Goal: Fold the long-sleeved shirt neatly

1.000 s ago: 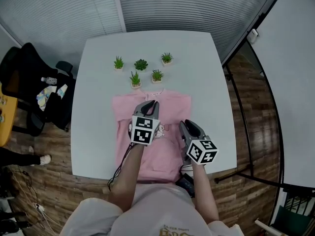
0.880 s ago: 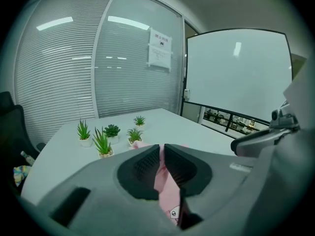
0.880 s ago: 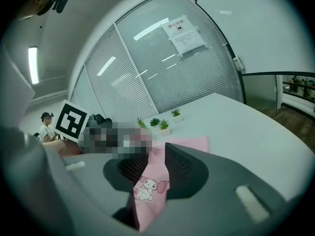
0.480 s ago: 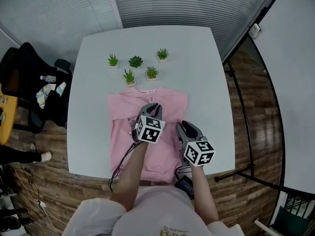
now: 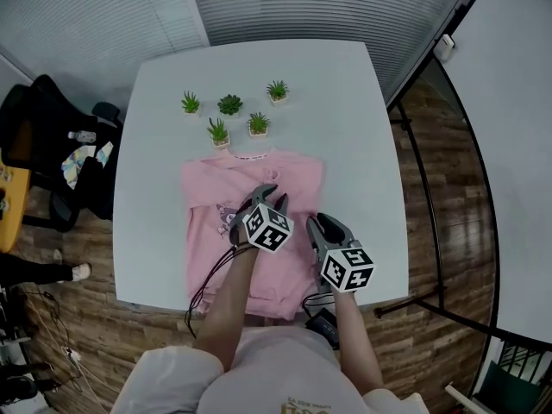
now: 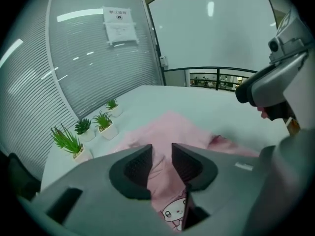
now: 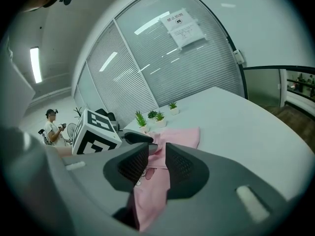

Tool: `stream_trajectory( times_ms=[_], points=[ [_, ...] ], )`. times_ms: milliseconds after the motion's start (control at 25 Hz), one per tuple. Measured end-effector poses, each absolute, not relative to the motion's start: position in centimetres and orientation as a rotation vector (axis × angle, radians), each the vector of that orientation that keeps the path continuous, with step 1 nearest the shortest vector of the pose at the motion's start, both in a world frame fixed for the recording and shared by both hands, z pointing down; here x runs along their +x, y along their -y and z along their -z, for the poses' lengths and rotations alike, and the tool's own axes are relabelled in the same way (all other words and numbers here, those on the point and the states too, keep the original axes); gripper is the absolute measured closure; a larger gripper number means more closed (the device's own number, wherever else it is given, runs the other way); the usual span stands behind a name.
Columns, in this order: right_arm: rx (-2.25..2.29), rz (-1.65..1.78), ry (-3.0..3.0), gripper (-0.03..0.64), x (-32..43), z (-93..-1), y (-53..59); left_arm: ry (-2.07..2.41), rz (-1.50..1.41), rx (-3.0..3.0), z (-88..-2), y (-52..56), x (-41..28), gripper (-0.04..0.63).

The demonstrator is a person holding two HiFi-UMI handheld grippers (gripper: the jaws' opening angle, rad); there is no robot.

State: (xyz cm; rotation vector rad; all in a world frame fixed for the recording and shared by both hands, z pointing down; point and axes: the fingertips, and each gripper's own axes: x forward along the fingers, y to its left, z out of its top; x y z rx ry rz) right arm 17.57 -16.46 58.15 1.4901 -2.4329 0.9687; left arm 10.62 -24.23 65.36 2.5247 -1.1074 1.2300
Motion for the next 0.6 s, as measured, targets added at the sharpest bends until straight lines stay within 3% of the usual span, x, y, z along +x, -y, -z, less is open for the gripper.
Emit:
stream_trajectory(
  times_ms=[400, 600],
  points=[
    [1.417, -0.964, 2.483, 0.502, 16.9, -57.8, 16.0, 1.177, -1.116, 2.45, -64.7, 24.3, 9.5, 0.279],
    [1.41, -0.962, 2.483, 0.502, 17.3, -57.9, 15.5, 0.986, -1.166, 2.456, -66.3, 23.0, 11.2, 0.253]
  ],
)
